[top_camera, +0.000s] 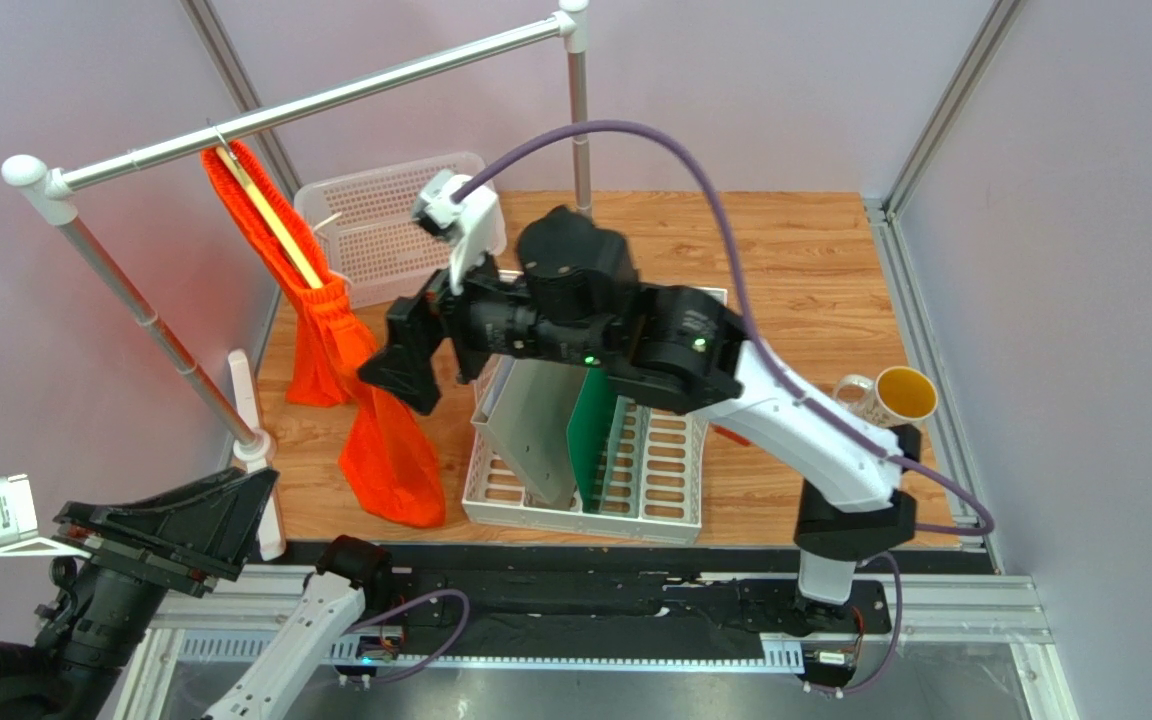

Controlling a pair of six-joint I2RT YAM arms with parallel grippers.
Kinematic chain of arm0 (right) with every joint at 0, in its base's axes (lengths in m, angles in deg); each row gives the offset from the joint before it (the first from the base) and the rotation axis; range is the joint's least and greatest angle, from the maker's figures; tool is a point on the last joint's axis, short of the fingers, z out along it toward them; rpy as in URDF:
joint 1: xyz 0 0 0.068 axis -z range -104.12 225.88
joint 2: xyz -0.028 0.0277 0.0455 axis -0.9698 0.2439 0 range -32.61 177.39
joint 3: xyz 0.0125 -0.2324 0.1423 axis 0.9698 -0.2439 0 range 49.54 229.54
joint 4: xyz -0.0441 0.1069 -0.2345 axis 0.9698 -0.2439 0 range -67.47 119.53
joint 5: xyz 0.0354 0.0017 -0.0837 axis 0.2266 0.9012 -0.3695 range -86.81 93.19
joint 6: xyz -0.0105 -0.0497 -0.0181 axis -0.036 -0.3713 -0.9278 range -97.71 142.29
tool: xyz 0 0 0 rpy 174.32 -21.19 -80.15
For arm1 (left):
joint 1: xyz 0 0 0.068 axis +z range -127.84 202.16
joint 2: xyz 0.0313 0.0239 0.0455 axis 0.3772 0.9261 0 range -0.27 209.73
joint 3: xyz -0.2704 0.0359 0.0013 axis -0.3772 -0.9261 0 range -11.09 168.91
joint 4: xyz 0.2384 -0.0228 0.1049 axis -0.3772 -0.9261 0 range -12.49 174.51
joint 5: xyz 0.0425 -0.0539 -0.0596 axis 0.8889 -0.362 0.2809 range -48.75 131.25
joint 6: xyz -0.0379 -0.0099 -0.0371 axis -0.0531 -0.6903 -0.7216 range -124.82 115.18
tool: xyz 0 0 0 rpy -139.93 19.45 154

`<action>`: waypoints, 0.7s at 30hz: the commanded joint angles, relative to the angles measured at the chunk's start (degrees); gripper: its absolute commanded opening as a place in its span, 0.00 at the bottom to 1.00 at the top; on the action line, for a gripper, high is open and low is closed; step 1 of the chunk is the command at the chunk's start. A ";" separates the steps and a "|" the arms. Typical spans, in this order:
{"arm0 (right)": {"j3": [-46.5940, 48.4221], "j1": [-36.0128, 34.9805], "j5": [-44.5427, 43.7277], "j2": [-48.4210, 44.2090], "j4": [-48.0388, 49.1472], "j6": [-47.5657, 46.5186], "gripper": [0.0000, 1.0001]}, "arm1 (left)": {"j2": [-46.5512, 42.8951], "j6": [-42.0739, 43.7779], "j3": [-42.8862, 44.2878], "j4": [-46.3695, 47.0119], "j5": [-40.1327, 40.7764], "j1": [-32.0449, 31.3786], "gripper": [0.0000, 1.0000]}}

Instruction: Remove the shorts from the hanger

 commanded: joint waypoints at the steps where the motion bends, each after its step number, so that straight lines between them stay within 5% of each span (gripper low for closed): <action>1: 2.28 -2.91 -11.05 6.48 6.29 -1.81 0.99 | -0.82 2.56 0.67 -12.70 1.32 -0.07 0.73; 13: -0.09 -6.78 -28.37 15.45 19.83 -3.48 0.94 | -1.79 16.44 3.92 -16.74 5.45 -0.07 0.73; 18: -0.27 -7.05 -34.26 17.91 23.95 -6.37 0.86 | 0.06 20.22 5.42 -16.57 6.42 -0.16 0.73; 21: -0.79 -7.14 -36.55 19.58 29.22 -9.88 0.72 | -0.99 21.63 3.14 -14.73 6.42 -0.07 0.73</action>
